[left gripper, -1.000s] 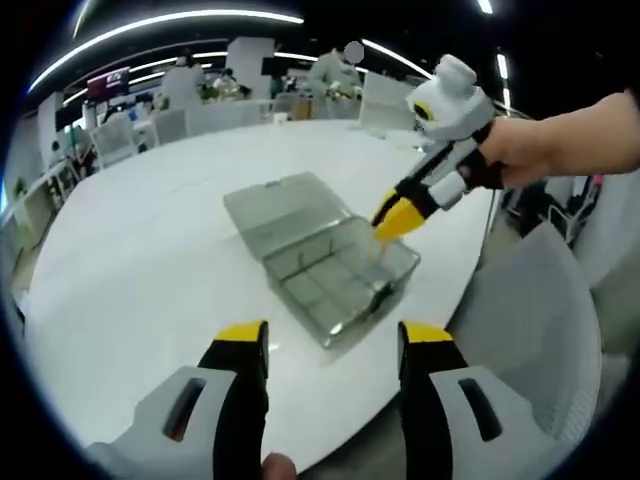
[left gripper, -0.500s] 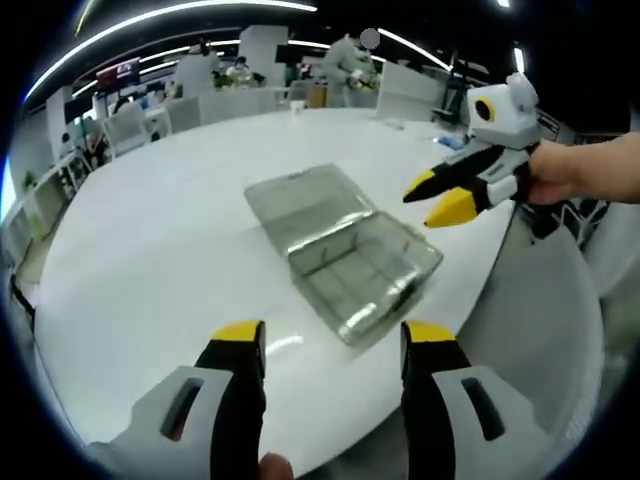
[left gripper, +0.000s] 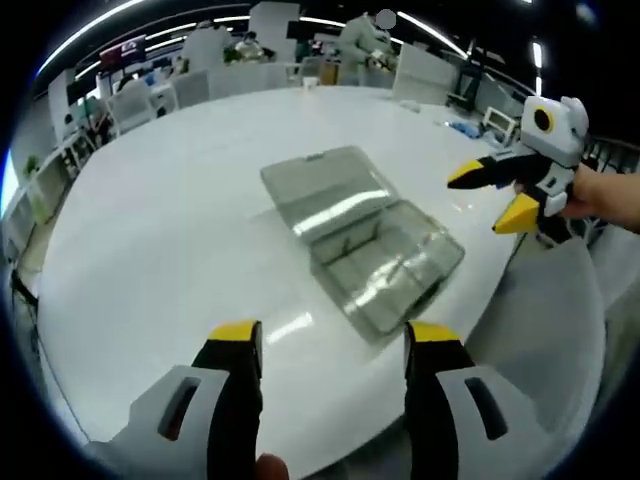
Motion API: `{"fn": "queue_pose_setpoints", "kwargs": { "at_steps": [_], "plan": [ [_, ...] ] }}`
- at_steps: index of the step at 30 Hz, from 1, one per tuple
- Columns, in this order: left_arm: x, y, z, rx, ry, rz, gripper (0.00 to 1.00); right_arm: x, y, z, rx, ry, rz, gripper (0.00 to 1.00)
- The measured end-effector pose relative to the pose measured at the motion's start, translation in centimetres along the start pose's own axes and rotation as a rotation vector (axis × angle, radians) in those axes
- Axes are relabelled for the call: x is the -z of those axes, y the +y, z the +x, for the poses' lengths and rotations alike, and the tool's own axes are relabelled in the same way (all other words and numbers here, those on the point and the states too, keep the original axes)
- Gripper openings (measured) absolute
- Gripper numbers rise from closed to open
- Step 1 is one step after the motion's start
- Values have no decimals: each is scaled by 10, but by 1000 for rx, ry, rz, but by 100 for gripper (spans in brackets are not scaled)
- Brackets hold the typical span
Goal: Insert the divider into the dual guide fixture by aligning both edges with the guide slots and pushing it downward to the bottom, including one-sided entry, uneven engagement, binding, and posture correction.
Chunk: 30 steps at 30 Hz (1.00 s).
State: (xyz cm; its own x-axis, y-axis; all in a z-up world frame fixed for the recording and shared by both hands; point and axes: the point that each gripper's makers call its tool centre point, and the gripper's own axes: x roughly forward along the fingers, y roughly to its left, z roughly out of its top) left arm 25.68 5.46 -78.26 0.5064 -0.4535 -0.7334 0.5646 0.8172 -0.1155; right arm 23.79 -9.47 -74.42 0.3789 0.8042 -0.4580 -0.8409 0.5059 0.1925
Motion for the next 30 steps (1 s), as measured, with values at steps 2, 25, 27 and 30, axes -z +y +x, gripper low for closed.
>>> {"fn": "queue_pose_setpoints", "kwargs": {
  "at_steps": [2, 25, 27, 30],
  "plan": [
    [-2, 3, 3, -6, 12, -10, 55, 3, -1, -2, 4, 9, -15, 43],
    [3, 29, 37, -56, 150, -45, 50, 15, -4, -17, 35, 14, -50, 42],
    [4, 28, 40, -52, 166, -43, 50, 15, -5, -18, 36, 20, -56, 44],
    [3, 29, 43, -53, 175, -43, 50, 13, -5, -18, 36, 13, -61, 47]
  ]
}}
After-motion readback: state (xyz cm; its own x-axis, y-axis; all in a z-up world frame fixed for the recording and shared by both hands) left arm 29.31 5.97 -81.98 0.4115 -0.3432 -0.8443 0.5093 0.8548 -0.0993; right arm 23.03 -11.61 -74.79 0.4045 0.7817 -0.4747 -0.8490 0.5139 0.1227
